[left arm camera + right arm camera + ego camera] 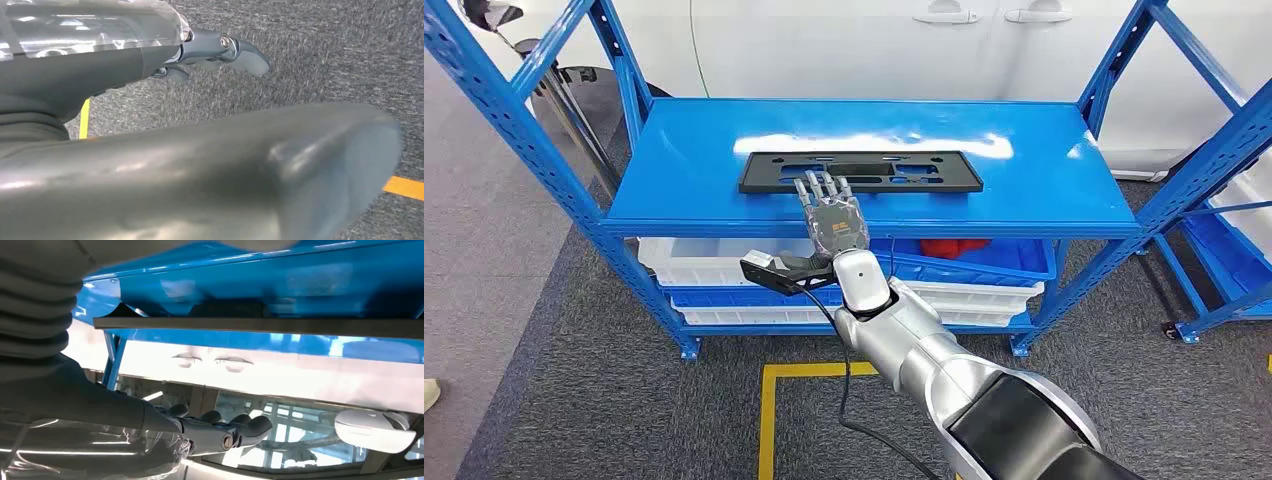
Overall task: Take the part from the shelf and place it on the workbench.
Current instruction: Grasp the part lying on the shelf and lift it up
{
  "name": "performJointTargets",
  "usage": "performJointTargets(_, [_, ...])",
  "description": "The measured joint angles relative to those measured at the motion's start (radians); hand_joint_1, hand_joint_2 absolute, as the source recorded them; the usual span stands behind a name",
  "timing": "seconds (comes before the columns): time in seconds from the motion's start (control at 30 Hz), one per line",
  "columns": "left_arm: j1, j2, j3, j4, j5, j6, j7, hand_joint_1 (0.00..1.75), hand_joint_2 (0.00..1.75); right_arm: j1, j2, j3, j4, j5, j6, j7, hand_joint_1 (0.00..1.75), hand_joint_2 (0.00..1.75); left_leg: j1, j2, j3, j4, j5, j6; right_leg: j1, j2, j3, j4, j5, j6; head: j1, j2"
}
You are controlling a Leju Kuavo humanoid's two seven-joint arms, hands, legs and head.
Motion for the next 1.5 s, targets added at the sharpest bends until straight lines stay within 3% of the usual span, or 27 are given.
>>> performJointTargets(0.07, [0.001,0.000,0.000,0.000,0.000,0.000,0.000,0.00,0.00,0.002,-0.001,-0.001,0.000,0.003,0.000,0.000,0.00,0.00,0.000,-0.001,0.001,0.000,0.000,0.000,0.000,0.000,-0.010,0.011,0.010,-0.001,0.000,0.000])
performJointTargets(0.1, [0.001,0.000,0.000,0.000,0.000,0.000,0.000,0.00,0.00,0.004,-0.002,-0.003,0.000,0.006,-0.001,0.000,0.00,0.00,0.000,-0.001,0.002,0.000,-0.001,0.000,0.000,0.000,-0.009,0.001,0.029,-0.003,0.000,0.000])
performJointTargets(0.2, [0.000,-0.001,0.000,0.000,0.000,0.002,0.000,0.00,0.00,0.002,-0.002,-0.007,-0.002,0.010,-0.006,-0.001,0.00,0.00,-0.003,-0.004,0.007,0.001,-0.004,-0.004,0.005,0.000,0.077,-0.193,0.132,-0.021,0.000,0.000])
performJointTargets(0.23, [-0.001,-0.001,0.000,0.000,0.000,0.002,-0.001,0.00,0.00,0.001,-0.002,-0.009,-0.002,0.011,-0.008,-0.002,0.00,0.00,-0.005,-0.004,0.008,0.001,-0.005,-0.008,0.008,0.000,0.100,-0.244,0.149,-0.026,0.000,0.000])
performJointTargets(0.3, [-0.001,-0.002,0.000,0.001,0.000,0.004,-0.002,0.00,0.00,0.001,-0.003,-0.012,-0.003,0.018,-0.010,-0.001,0.00,0.00,-0.005,-0.004,0.007,-0.001,-0.006,-0.018,0.014,0.001,0.113,-0.276,0.150,-0.032,0.000,0.000])
performJointTargets(0.37, [-0.001,-0.001,0.000,0.001,-0.001,0.005,-0.003,0.00,0.00,0.001,-0.004,-0.016,-0.003,0.025,-0.010,-0.001,0.00,0.87,-0.004,-0.003,0.010,-0.003,-0.009,-0.029,0.011,0.002,0.118,-0.287,0.155,-0.039,0.000,0.000])
performJointTargets(0.43, [-0.002,-0.001,0.000,0.001,-0.003,0.005,-0.005,0.00,0.00,-0.002,-0.003,-0.019,-0.004,0.027,-0.006,-0.002,0.00,1.75,-0.004,-0.002,-0.007,0.040,-0.038,-0.037,0.004,0.000,0.127,-0.300,0.160,-0.049,0.000,0.000])
performJointTargets(0.5, [-0.003,-0.002,0.000,0.001,-0.004,0.005,-0.006,0.00,0.00,-0.003,-0.003,-0.022,-0.003,0.027,-0.003,-0.004,0.00,1.75,-0.002,-0.001,-0.063,0.159,-0.098,-0.041,0.003,-0.001,0.131,-0.304,0.160,-0.054,0.000,0.000])
performJointTargets(0.57, [-0.002,-0.001,0.000,0.001,-0.004,0.004,-0.006,0.00,0.00,0.000,-0.003,-0.023,-0.003,0.032,-0.003,-0.002,0.00,0.87,-0.001,-0.001,-0.114,0.261,-0.129,-0.046,0.005,-0.001,0.132,-0.303,0.157,-0.056,0.000,0.000])
performJointTargets(0.6, [-0.002,-0.001,0.000,0.001,-0.004,0.003,-0.006,0.00,0.00,0.002,-0.003,-0.024,-0.003,0.037,-0.004,0.000,0.00,0.44,-0.001,-0.001,-0.118,0.263,-0.116,-0.047,0.005,-0.001,0.133,-0.301,0.156,-0.056,0.000,0.000])
performJointTargets(0.63, [-0.002,-0.001,0.000,0.001,-0.004,0.001,-0.007,0.00,0.00,0.003,-0.003,-0.025,-0.003,0.042,-0.008,0.004,0.00,0.00,-0.001,0.000,-0.100,0.224,-0.085,-0.047,0.004,0.000,0.135,-0.299,0.153,-0.055,0.000,0.000])
performJointTargets(0.7, [-0.003,-0.001,0.000,0.001,-0.003,-0.001,-0.007,0.00,0.00,0.003,-0.003,-0.029,-0.003,0.049,-0.020,0.010,0.00,0.00,-0.002,0.002,-0.035,0.088,-0.019,-0.044,0.006,0.001,0.140,-0.293,0.143,-0.048,0.000,0.000])
performJointTargets(0.77, [-0.004,0.000,0.000,0.001,-0.003,-0.002,-0.008,0.00,0.00,0.003,-0.004,-0.037,-0.003,0.050,-0.030,0.014,0.00,0.00,-0.006,0.002,0.004,0.007,0.000,-0.034,0.009,0.002,0.139,-0.286,0.137,-0.039,0.000,0.000])
performJointTargets(0.9, [-0.002,-0.001,0.000,0.001,-0.002,-0.006,-0.008,0.00,0.00,0.004,-0.004,-0.048,-0.003,0.061,-0.038,0.025,0.00,0.00,-0.004,0.000,0.014,-0.008,-0.010,-0.006,0.010,0.002,0.130,-0.260,0.131,-0.017,0.000,0.000])
performJointTargets(0.97, [-0.003,-0.001,0.000,0.001,-0.002,-0.008,-0.008,0.00,0.00,0.004,-0.004,-0.051,-0.003,0.063,-0.045,0.029,0.00,0.00,-0.003,0.000,0.022,-0.011,-0.012,0.003,0.006,0.002,0.089,-0.180,0.093,-0.008,0.000,0.000])
performJointTargets(1.03, [-0.003,0.000,0.000,0.001,-0.002,-0.008,-0.009,0.00,0.00,0.008,-0.006,-0.057,-0.003,0.064,-0.048,0.030,0.00,0.00,-0.004,-0.001,0.027,-0.011,-0.017,0.007,0.003,0.001,0.013,-0.049,0.042,-0.002,0.000,0.000])
performJointTargets(1.07, [-0.002,0.000,0.000,0.001,-0.002,-0.008,-0.009,0.00,0.00,0.012,-0.007,-0.060,-0.003,0.064,-0.048,0.030,0.00,0.00,-0.004,-0.001,0.031,-0.011,-0.021,0.008,0.002,0.001,-0.019,-0.003,0.032,0.000,0.000,0.000])
performJointTargets(1.1, [-0.001,0.000,0.000,0.001,-0.002,-0.008,-0.009,0.00,0.00,0.015,-0.008,-0.062,-0.003,0.064,-0.048,0.031,0.00,0.00,-0.004,-0.002,0.037,-0.010,-0.025,0.008,0.001,0.001,-0.034,0.008,0.041,-0.001,0.000,0.000])
performJointTargets(1.13, [-0.001,0.000,0.000,0.001,-0.002,-0.008,-0.009,0.00,0.00,0.017,-0.009,-0.064,-0.003,0.065,-0.048,0.031,0.00,0.00,-0.004,-0.002,0.044,-0.010,-0.031,0.006,0.001,0.001,-0.028,-0.022,0.071,-0.003,0.000,0.000])
performJointTargets(1.2, [-0.001,-0.001,0.000,0.001,-0.004,-0.007,-0.009,0.00,0.00,0.017,-0.010,-0.068,-0.003,0.065,-0.048,0.030,0.00,0.00,-0.004,-0.003,0.063,-0.011,-0.044,0.002,0.004,0.002,0.025,-0.160,0.159,-0.013,0.000,0.000])
performJointTargets(1.27, [-0.003,-0.002,0.000,0.001,-0.004,-0.005,-0.009,0.00,0.00,0.016,-0.010,-0.073,-0.003,0.064,-0.048,0.030,0.00,0.87,-0.005,-0.004,0.073,-0.014,-0.055,-0.007,0.012,0.001,0.065,-0.265,0.194,-0.026,0.000,0.000])
performJointTargets(1.33, [-0.004,-0.003,0.001,0.001,-0.005,-0.003,-0.008,0.00,0.00,0.015,-0.012,-0.078,-0.003,0.062,-0.047,0.030,0.00,1.75,-0.006,-0.003,0.080,-0.014,-0.058,-0.020,0.018,0.001,0.074,-0.288,0.186,-0.038,0.000,0.000])
performJointTargets(1.43, [-0.006,-0.003,0.000,0.001,-0.007,-0.001,-0.009,0.00,0.00,0.013,-0.014,-0.084,-0.004,0.064,-0.046,0.032,0.00,1.75,-0.006,-0.001,0.070,0.028,-0.072,-0.034,0.010,0.002,0.101,-0.302,0.187,-0.053,0.000,0.000])
performJointTargets(1.5, [-0.008,-0.004,0.000,0.001,-0.008,0.002,-0.009,0.00,0.00,0.011,-0.013,-0.085,-0.004,0.075,-0.043,0.036,0.00,1.75,-0.004,-0.001,0.008,0.141,-0.109,-0.043,0.009,0.001,0.116,-0.307,0.181,-0.061,0.000,0.000])
